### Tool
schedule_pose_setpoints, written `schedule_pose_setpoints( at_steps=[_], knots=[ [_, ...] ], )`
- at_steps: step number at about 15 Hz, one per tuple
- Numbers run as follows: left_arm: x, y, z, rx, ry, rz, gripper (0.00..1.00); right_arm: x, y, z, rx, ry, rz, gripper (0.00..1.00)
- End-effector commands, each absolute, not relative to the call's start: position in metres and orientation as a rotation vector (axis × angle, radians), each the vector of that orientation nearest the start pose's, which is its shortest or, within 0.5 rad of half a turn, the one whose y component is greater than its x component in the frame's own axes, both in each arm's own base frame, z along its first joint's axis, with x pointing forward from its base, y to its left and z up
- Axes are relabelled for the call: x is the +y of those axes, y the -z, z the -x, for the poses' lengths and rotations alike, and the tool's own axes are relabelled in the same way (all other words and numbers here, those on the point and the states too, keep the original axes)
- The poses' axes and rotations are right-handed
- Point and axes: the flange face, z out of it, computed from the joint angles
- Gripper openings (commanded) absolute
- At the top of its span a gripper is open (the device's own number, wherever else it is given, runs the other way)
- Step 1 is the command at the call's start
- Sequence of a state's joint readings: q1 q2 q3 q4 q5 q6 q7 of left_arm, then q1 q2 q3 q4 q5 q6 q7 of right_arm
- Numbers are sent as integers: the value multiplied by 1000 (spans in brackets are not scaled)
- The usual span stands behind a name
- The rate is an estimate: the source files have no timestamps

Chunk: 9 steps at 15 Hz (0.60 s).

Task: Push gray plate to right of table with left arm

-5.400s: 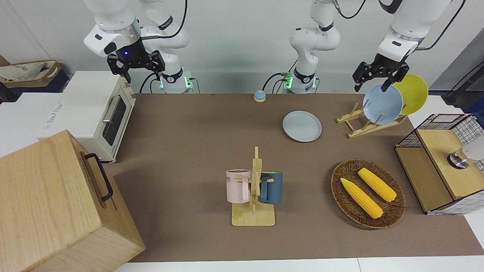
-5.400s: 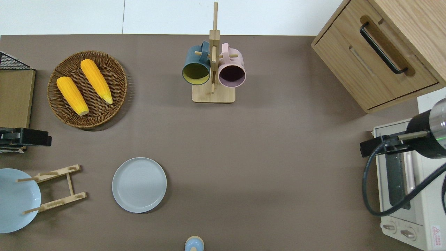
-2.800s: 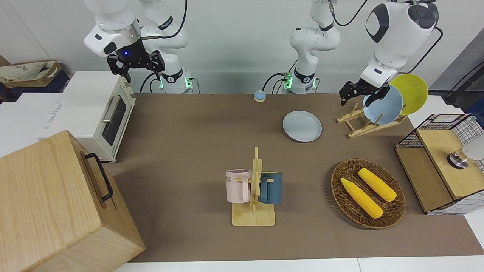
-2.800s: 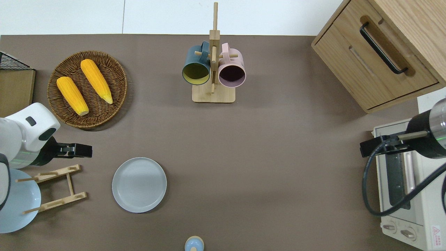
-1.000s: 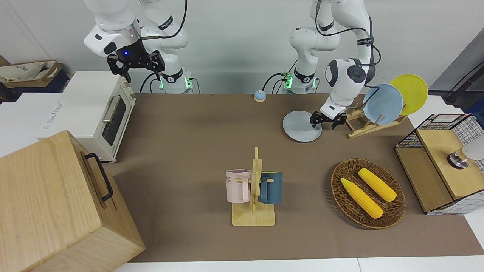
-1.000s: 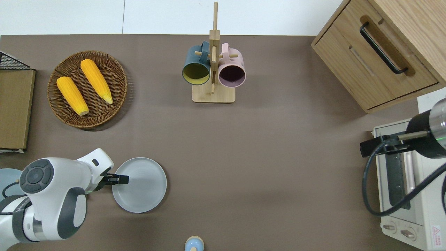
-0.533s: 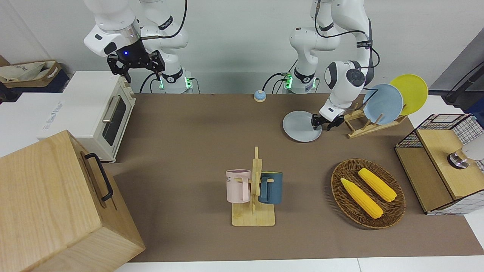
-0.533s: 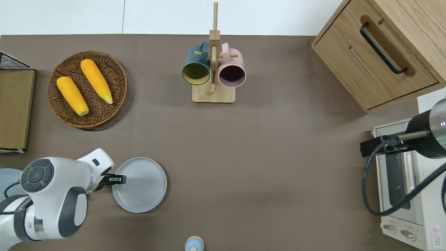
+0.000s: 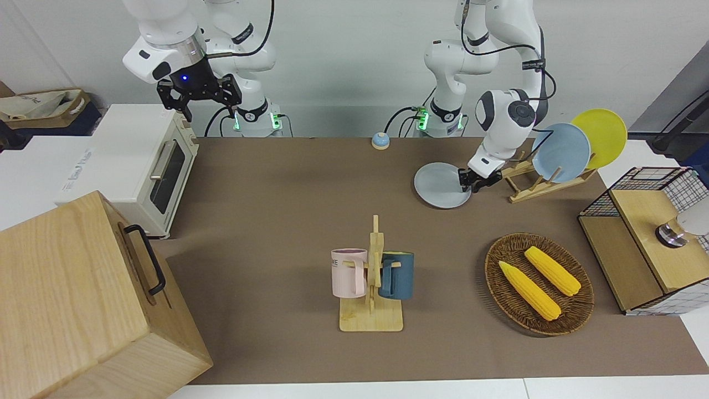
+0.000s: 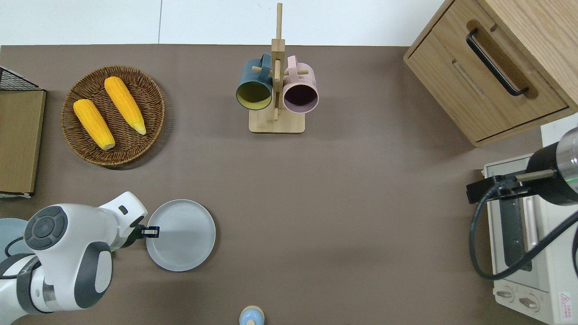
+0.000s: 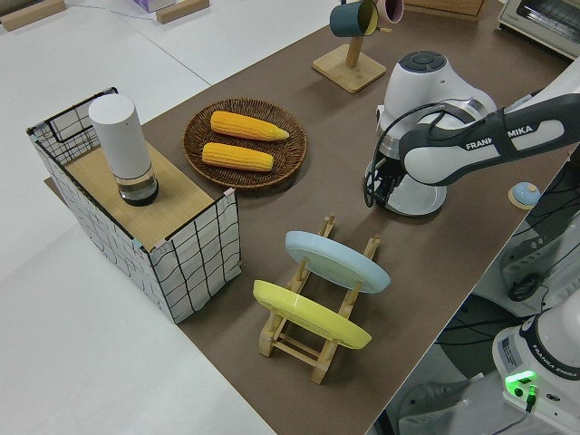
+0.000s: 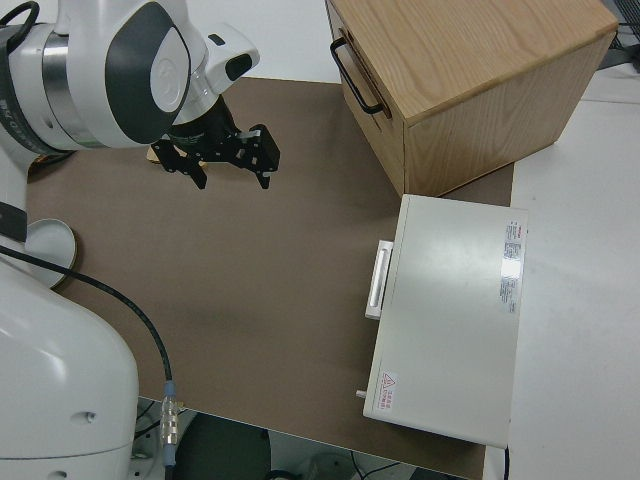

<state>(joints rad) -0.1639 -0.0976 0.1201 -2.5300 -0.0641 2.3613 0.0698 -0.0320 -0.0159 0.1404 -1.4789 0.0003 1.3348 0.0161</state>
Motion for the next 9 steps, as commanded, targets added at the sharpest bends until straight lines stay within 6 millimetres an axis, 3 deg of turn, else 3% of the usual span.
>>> schedule_pose_setpoints(
  at_steps=[1, 5, 9],
  knots=[
    [-21, -296, -445, 99, -91, 3198, 0, 56, -660, -518, -121, -208, 3139, 983],
    [-32, -292, -445, 123, -105, 3195, 0, 57, -660, -518, -124, -208, 3139, 983],
    [-62, -290, -444, 110, -119, 3204, 0, 56, -660, -518, -121, -208, 3139, 983]
  ],
)
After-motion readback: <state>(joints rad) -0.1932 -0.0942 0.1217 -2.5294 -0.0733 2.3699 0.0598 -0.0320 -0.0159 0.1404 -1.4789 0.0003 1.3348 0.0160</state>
